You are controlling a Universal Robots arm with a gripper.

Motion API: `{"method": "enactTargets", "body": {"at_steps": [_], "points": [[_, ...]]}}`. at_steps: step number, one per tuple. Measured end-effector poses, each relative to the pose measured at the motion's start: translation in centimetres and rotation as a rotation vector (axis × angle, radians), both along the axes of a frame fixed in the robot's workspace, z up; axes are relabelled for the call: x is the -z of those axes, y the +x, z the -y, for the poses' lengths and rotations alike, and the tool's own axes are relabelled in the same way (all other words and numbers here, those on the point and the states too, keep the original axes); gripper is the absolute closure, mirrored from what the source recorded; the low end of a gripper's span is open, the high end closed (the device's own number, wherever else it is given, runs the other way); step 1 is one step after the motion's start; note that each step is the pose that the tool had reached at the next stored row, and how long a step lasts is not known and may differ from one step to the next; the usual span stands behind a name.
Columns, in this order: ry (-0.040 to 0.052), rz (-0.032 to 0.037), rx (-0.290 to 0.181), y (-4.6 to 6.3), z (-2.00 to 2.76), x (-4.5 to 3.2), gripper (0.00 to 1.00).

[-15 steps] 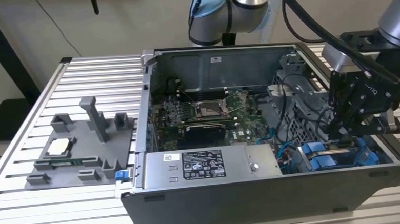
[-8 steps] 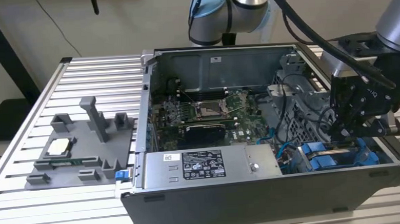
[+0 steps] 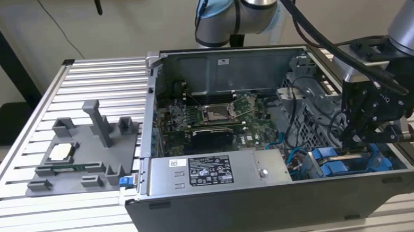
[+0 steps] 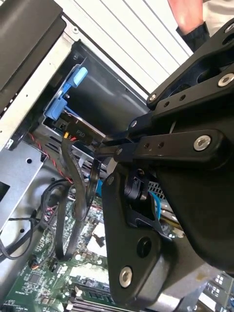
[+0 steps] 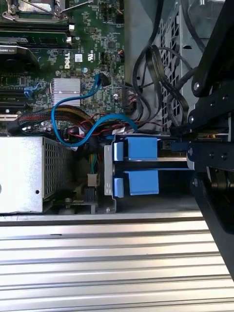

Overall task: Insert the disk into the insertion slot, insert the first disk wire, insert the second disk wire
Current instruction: 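Insert the second disk wire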

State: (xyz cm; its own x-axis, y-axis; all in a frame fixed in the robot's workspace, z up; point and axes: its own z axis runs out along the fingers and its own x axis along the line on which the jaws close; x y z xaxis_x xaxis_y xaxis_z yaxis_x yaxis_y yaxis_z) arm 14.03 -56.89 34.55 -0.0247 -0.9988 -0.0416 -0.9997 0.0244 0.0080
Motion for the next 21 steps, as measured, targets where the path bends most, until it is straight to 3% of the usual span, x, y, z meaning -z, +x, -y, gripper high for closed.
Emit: {"method": "enactTargets", "body": {"at_steps": [16,18,19,21], "points": [[-0.0001,0.0045,-0.007,0.28,0.0,0.84,0.84],[0.0009,0.0039,-0.007,0.28,0.0,0.75,0.82],[0.0012,0.0032,-0.007,0.27,0.01,0.57,0.76],[0.0008,0.0023,-0.007,0.28,0.0,0.04,0.76]]}}
